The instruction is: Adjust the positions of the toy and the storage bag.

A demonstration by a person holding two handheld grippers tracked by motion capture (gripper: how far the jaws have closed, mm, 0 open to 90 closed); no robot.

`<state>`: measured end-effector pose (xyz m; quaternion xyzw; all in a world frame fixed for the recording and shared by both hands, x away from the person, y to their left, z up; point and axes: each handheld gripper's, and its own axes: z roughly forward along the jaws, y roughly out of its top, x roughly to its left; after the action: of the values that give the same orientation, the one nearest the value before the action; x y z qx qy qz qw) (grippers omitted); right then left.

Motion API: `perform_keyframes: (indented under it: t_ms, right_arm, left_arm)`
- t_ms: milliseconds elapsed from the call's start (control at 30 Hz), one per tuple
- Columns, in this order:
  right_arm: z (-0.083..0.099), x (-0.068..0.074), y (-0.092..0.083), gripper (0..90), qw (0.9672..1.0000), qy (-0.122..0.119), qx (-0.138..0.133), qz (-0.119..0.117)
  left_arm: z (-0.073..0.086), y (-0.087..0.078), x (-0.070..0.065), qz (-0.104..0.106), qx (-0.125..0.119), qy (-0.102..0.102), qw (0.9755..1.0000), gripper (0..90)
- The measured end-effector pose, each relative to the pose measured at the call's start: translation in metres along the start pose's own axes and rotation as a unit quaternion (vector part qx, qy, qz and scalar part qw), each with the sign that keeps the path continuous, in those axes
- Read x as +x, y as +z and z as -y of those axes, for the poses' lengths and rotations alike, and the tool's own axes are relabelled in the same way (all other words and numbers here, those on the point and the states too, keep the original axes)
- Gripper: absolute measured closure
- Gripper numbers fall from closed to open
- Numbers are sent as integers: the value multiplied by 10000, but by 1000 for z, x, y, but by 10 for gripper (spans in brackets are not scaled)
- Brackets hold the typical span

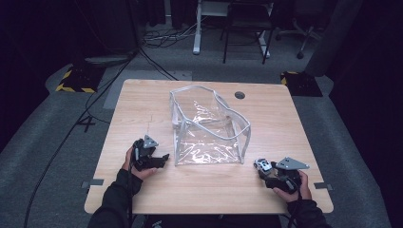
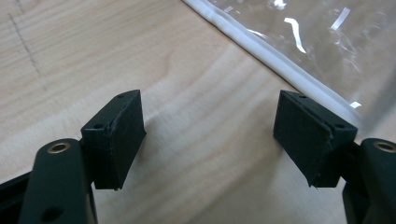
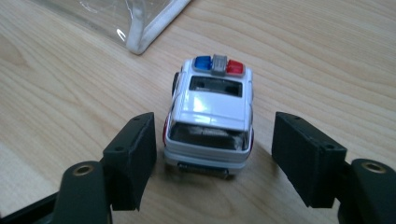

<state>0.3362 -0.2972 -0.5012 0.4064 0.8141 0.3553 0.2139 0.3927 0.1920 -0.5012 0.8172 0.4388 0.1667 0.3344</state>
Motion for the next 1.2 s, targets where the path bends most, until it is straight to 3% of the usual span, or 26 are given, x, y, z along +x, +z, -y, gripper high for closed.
perform_keyframes:
  t_ms: [200,333,367,500,567,700,800,900,1033,1200]
  right_arm:
    - [5,-4,-5,313,9998,79,57,-177]
    - [5,-3,-5,316,9998,108,65,-149]
    - [5,-2,-5,325,9998,130,62,-154]
    - [5,-1,-5,403,9997,87,-13,-230]
    - [4,-2,-4,461,9998,82,-35,-202]
    - [4,-2,-4,465,9998,96,-33,-198]
    - [4,-2,-4,468,9998,89,-32,-199]
    - [4,-3,-4,470,9997,75,-52,-210]
    - [4,-4,-4,473,9997,59,-43,-249]
    - [2,-6,-4,473,9994,71,3,-327]
  left_arm:
    - [-23,21,11,-183,-15,-233,9996,250]
    - [-42,40,16,-311,-47,-353,9989,251]
    - [-46,43,18,-320,-12,-294,9991,253]
    - [-59,56,22,-369,-34,-454,9983,265]
    - [-65,61,25,-421,-47,-418,9982,280]
    - [-71,67,26,-486,-92,-501,9975,282]
    - [-71,67,26,-467,-52,-442,9979,285]
    - [-67,63,25,-308,-21,-356,9989,272]
    - [-55,52,21,-115,26,-59,9999,194]
    - [-35,33,17,65,44,128,9999,190]
